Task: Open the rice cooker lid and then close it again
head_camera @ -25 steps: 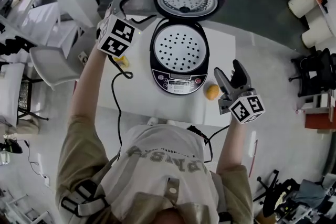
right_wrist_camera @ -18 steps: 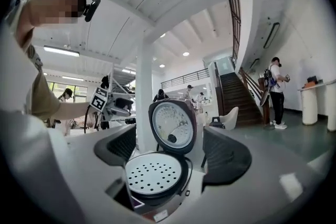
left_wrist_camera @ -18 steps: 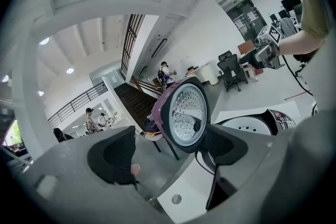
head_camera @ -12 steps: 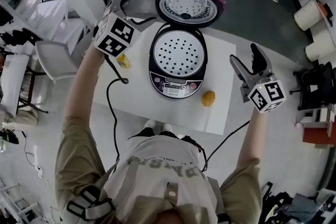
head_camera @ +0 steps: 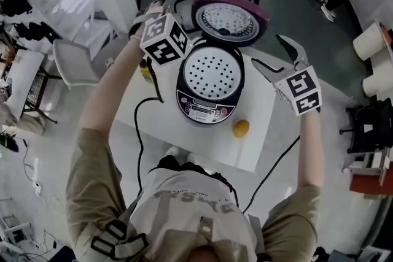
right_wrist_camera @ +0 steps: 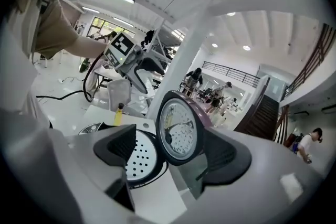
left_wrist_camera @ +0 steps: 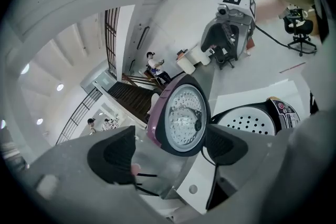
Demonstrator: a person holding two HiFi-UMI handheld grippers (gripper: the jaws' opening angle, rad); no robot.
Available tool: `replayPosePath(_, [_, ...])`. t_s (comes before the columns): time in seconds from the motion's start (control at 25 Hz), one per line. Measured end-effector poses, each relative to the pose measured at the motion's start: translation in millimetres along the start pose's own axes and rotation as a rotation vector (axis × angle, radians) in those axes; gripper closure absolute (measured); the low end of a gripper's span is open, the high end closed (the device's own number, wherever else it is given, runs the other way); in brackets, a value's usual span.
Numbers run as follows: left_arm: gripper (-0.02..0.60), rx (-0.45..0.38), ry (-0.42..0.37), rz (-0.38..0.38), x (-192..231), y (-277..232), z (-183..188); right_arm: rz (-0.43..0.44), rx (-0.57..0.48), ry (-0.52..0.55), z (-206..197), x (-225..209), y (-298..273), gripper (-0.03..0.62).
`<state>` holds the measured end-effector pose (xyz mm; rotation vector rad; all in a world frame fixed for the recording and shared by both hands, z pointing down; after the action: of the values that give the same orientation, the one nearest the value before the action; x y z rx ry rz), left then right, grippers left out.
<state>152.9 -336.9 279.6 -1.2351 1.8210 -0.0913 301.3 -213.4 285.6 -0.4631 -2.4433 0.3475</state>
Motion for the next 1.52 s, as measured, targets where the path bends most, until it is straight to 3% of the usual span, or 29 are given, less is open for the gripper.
replayPosePath(0.32, [0.15, 0.059, -0.091, -0.045, -4, -23, 5, 0.035, 0.071, 0.132, 16, -3, -36, 0.198])
replayPosePath(0.76, [0.15, 0.038, -0.208, -0.107, 10, -61, 1, -0.032, 0.206, 0.285, 6, -12, -75, 0.198])
replayPosePath(1.52, [0.15, 0.025, -0.242, -0.198, 27, -105, -8, -0.096, 0.365, 0.357, -14, -40, -124, 0.198])
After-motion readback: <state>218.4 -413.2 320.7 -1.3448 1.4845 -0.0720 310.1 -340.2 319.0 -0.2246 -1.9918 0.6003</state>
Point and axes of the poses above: the fingertips, and each gripper's own axes: y backward along the fingers, x to its left, z out of its top, the point moved 1 cm from there along y, backward along the fingers, and after that the axes turned 8 degrees about -z, right-handed, at the moved point
